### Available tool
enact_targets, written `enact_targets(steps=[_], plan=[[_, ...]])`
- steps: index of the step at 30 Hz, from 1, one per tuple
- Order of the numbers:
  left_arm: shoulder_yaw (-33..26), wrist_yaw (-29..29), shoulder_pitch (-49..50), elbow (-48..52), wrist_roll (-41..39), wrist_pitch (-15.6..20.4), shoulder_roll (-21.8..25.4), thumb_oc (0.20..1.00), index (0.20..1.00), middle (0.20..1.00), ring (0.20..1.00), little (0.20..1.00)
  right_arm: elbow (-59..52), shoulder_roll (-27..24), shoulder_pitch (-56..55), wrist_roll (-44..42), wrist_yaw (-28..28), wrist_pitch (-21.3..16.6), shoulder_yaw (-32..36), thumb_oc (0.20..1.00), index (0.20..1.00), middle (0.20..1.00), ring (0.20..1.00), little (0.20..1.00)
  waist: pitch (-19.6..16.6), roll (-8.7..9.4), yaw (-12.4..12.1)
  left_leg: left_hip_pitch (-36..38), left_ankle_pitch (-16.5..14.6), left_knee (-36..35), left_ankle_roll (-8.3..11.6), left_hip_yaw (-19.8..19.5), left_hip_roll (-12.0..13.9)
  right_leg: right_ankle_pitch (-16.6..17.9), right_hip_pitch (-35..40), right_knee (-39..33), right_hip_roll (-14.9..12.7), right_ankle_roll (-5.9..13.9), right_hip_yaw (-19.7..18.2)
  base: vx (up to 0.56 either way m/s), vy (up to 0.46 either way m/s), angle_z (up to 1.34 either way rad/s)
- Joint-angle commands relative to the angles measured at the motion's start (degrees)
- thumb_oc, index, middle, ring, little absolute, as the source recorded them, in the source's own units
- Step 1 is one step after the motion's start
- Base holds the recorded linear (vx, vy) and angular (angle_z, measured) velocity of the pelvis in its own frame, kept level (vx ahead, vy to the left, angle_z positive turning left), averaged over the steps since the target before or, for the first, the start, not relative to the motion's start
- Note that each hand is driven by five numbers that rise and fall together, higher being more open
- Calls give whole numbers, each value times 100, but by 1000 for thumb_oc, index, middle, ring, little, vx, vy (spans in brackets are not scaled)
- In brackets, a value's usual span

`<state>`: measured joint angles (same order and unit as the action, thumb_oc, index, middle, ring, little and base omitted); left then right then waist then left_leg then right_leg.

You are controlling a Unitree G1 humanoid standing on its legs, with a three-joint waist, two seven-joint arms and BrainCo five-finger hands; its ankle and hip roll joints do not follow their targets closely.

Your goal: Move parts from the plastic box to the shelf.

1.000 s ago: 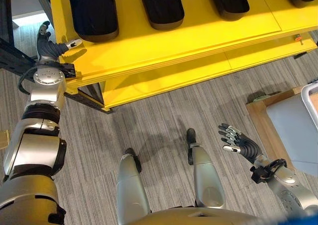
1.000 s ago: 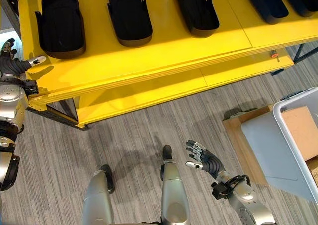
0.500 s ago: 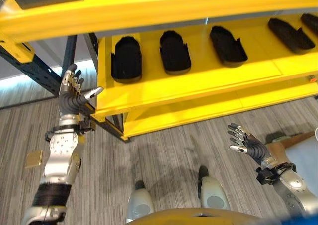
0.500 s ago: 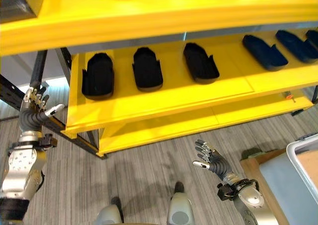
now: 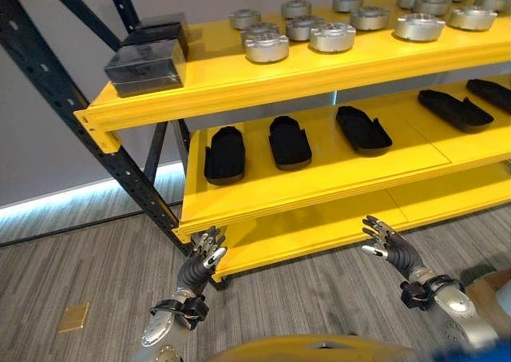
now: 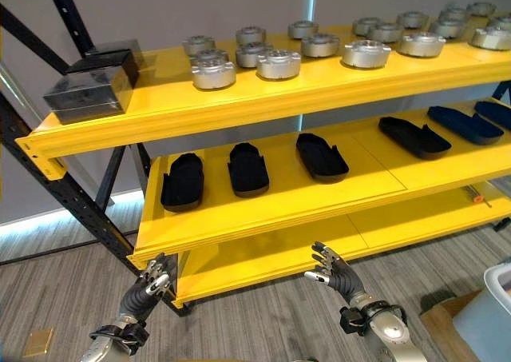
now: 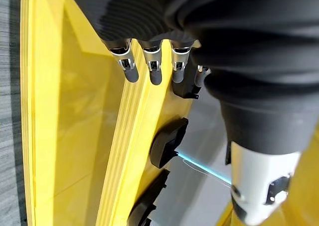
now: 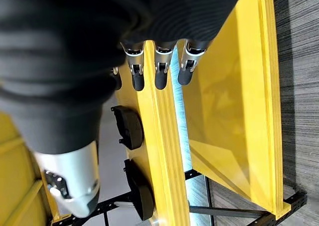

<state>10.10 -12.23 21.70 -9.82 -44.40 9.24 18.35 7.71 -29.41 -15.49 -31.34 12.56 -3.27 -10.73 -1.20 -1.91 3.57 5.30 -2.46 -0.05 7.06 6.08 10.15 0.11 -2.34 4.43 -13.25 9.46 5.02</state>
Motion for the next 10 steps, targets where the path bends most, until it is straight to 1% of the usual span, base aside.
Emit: enact_targets(steps=[1, 4, 10], plan=[[20, -72, -212, 517, 33, 90, 469, 1000, 1000, 1000, 1000, 1000, -408, 152, 262, -206, -160, -380, -89, 1000, 1000, 1000, 1000, 1000, 76, 333, 69, -672, 444, 151, -152, -184, 103, 152, 295, -139, -320, 258, -48, 1, 4, -20], [64, -67, -236, 434, 89, 94, 489, 1000, 1000, 1000, 1000, 1000, -327, 211, 322, -259, -192, -375, -239, 1000, 1000, 1000, 1000, 1000, 20, 368, 52, -574, 424, 107, -161, -147, 93, 173, 357, -212, -332, 274, -68, 10, 5, -19], [8, -10, -184, 391, 64, 107, 470, 1000, 1000, 1000, 1000, 1000, -341, 233, 308, -321, -187, -366, -318, 1000, 1000, 1000, 1000, 1000, 16, 392, 58, -473, 410, 74, -162, -128, 96, 155, 463, -241, -314, 257, -64, 6, -2, -1]])
